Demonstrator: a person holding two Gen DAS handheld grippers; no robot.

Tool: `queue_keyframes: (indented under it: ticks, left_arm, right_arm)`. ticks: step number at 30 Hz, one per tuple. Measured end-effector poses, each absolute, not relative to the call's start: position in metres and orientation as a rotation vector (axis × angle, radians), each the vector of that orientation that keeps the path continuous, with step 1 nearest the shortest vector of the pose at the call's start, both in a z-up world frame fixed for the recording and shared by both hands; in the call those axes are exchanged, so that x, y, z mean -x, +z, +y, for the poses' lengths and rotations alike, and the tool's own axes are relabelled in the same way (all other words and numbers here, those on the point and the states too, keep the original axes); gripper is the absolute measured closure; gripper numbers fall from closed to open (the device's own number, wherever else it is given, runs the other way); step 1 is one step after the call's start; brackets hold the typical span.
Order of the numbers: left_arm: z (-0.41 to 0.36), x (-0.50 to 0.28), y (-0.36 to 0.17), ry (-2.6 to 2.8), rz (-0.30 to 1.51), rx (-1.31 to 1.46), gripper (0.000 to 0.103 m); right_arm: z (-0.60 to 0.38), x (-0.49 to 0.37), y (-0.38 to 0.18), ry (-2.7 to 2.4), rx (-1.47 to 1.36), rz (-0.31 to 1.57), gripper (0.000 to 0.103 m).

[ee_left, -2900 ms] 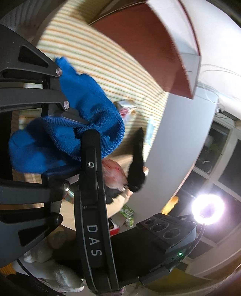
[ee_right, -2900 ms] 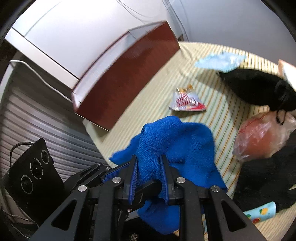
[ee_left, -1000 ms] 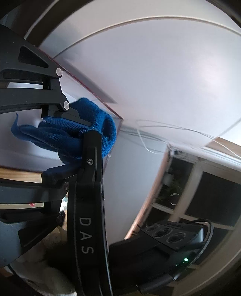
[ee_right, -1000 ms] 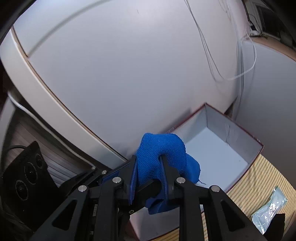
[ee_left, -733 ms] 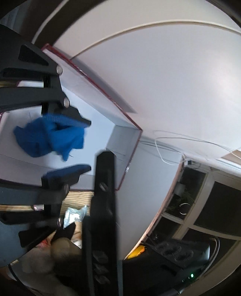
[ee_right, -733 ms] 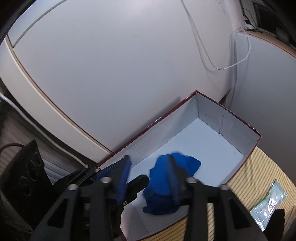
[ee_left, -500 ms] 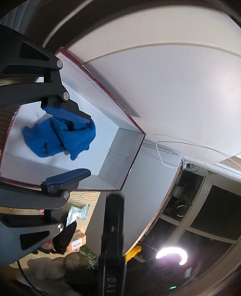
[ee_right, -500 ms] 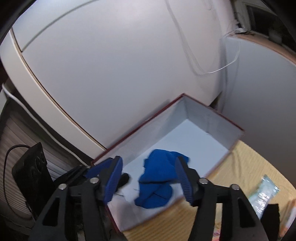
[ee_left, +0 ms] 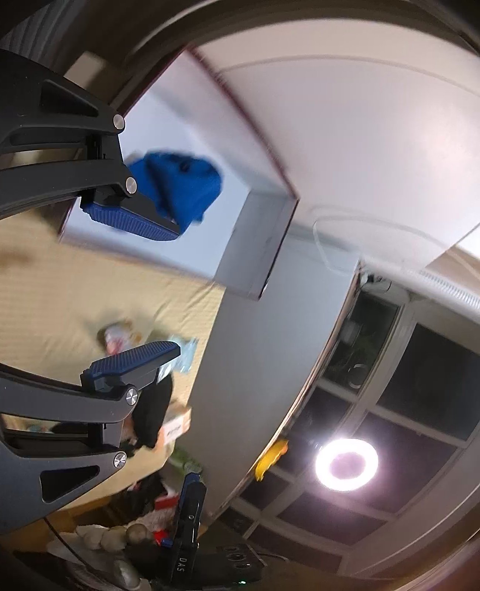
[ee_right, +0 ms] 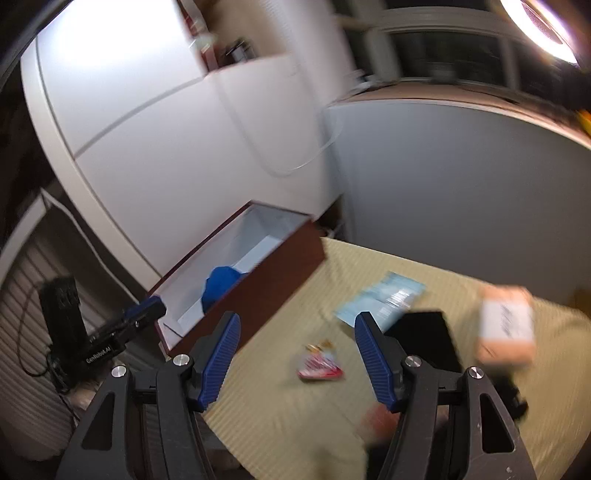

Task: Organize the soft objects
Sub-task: 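Open the right gripper to drop the towel into the shoebox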

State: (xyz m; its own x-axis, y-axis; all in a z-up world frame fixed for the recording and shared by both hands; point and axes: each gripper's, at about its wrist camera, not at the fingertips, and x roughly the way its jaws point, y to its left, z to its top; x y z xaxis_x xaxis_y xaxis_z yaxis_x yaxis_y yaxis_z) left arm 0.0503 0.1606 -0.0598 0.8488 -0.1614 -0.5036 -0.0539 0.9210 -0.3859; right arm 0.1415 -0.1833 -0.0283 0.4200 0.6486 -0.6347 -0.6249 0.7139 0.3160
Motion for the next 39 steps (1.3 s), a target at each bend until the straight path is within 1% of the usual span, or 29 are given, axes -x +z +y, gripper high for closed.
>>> queue_keyframes:
  ticks: [5,10,15,21,26,31,33,34,35,37,38,39]
  left_arm:
    - [0.125,-0.049,-0.075,-0.15,0.604,0.414,0.047]
    - [0.088,-0.047,-0.091,-0.228,0.661,0.404,0.047]
    - [0.059,-0.045,-0.109,-0.28,0.726,0.381,0.047]
    - [0.032,-0.042,-0.126,-0.329,0.795,0.349,0.047]
    - [0.024,-0.04,-0.135,-0.328,0.82,0.335,0.047]
    - [0.027,-0.04,-0.137,-0.311,0.833,0.32,0.047]
    - [0.029,-0.041,-0.138,-0.304,0.833,0.321,0.047]
    - [0.03,-0.041,-0.138,-0.3,0.832,0.322,0.047]
    - [0.032,-0.042,-0.138,-0.293,0.829,0.323,0.047]
    - [0.034,-0.043,-0.139,-0.285,0.829,0.323,0.047]
    - [0.035,-0.043,-0.139,-0.281,0.828,0.32,0.047]
    - [0.037,-0.043,-0.139,-0.278,0.827,0.318,0.047]
  right_arm:
    - [-0.248,-0.127,-0.04,0.683,-0.056,0.799,0.042]
    - [-0.303,-0.111,-0.071,0.596,-0.084,0.871,0.042]
    - [-0.335,-0.101,-0.104,0.583,-0.161,0.927,0.042]
    - [-0.349,-0.085,-0.136,0.587,-0.255,0.97,0.042]
    - [-0.347,-0.073,-0.159,0.59,-0.318,1.016,0.042]
    - [-0.344,-0.065,-0.166,0.591,-0.342,1.008,0.044]
    - [-0.342,-0.068,-0.166,0.591,-0.341,1.008,0.049]
    - [-0.341,-0.07,-0.166,0.59,-0.343,1.011,0.056]
    - [-0.34,-0.072,-0.166,0.589,-0.344,1.014,0.064]
    - [-0.336,-0.077,-0.167,0.584,-0.325,1.023,0.073]
    - [-0.334,-0.078,-0.167,0.583,-0.312,1.026,0.077]
    - [-0.331,-0.08,-0.166,0.585,-0.295,1.028,0.079]
